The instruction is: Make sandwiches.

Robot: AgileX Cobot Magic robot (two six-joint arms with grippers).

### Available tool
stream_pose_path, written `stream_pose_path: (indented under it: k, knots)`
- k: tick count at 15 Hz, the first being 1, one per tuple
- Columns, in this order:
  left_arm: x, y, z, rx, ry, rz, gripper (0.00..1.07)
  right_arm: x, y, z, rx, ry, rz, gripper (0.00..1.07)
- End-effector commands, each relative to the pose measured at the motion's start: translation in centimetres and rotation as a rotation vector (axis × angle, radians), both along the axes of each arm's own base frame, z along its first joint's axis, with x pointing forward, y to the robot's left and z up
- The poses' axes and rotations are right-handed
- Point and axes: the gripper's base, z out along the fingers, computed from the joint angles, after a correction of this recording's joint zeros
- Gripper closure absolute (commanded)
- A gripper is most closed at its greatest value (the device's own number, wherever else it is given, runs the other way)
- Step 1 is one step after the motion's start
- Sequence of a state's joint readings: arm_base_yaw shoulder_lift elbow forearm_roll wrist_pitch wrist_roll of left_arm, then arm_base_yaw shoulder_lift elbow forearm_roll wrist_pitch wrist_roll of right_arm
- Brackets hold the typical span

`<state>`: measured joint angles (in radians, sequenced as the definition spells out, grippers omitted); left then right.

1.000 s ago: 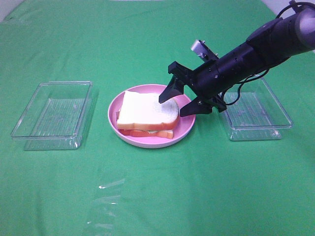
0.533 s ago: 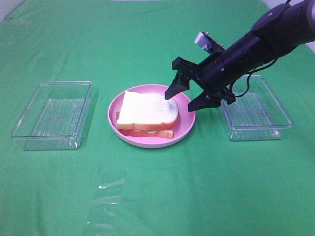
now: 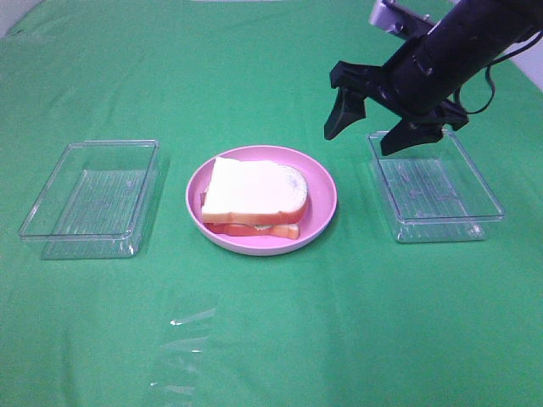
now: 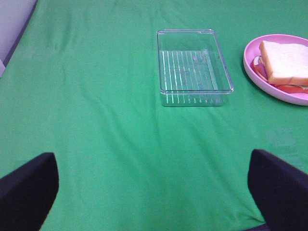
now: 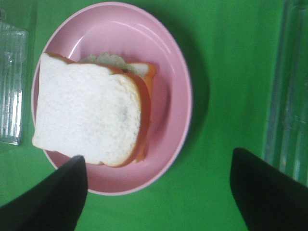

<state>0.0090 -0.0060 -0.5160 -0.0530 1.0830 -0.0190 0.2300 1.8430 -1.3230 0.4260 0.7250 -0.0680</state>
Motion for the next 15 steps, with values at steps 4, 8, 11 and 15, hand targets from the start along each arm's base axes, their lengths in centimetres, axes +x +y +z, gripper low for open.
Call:
stream_pose_path:
  k: [4,8,11,15]
  knots:
    - [-0.3,0.0,0.0,-0.001,-0.027,0.005,0.07,0.0,-7.8,3.5,-0.165,0.097,-0.103,0.28]
    - [-0.3,0.0,0.0,-0.001,-0.027,0.005,0.07,-1.2,-11.1,3.4,-0.358,0.225,-0.163,0.28]
    - [-0.3,0.0,0.0,-0.001,-0.027,0.005,0.07,-3.7,-11.5,4.0,-0.404,0.340,-0.151,0.28]
    - [-0.3,0.0,0.0,-0.001,-0.027,0.005,0.07,-13.6,-11.6,6.2,-0.393,0.257,-0.199,0.28]
